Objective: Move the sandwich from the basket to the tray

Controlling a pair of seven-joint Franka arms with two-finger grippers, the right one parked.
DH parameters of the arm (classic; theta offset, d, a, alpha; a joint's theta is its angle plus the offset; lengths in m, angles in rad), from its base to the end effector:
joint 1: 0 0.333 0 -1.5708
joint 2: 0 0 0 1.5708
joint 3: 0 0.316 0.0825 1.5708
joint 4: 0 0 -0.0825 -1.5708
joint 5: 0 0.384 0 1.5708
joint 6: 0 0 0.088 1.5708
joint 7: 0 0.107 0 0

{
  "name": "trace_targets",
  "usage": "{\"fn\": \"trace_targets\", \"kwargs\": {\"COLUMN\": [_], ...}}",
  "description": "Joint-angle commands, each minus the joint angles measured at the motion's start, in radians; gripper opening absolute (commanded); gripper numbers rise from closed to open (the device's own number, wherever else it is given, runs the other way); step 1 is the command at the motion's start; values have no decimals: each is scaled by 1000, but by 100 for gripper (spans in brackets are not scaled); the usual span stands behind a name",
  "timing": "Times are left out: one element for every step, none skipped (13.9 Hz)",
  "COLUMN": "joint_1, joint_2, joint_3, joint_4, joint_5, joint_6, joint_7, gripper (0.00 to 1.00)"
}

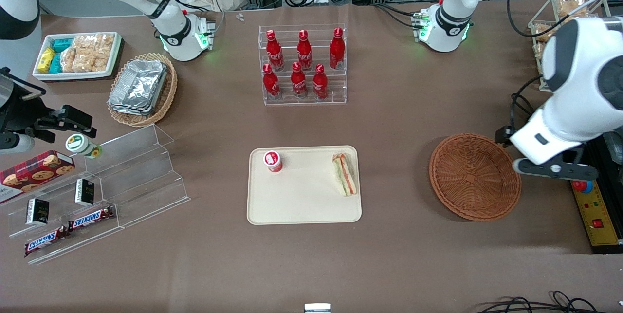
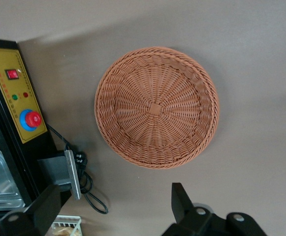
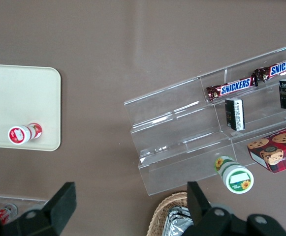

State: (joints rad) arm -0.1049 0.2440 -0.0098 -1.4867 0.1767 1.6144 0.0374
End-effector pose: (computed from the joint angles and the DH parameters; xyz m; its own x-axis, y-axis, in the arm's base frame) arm 0.6219 -0.0528 0.5251 0.9798 -0.1576 -0.1230 -0.1770 -0.9700 -0.1667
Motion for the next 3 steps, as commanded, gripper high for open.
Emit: {"fn": "trace_targets", "kwargs": {"joint_1": [-7,-7,-9], "joint_2": [-19,-19,-20], "joint_3": [45,50,50], "joint_4": [-3,-3,-3], "joint_5": [-58,-60,-62], "joint_6": [-13,-13,-13], "joint_7": [15,13,12], "gripper": [100,100,100]}}
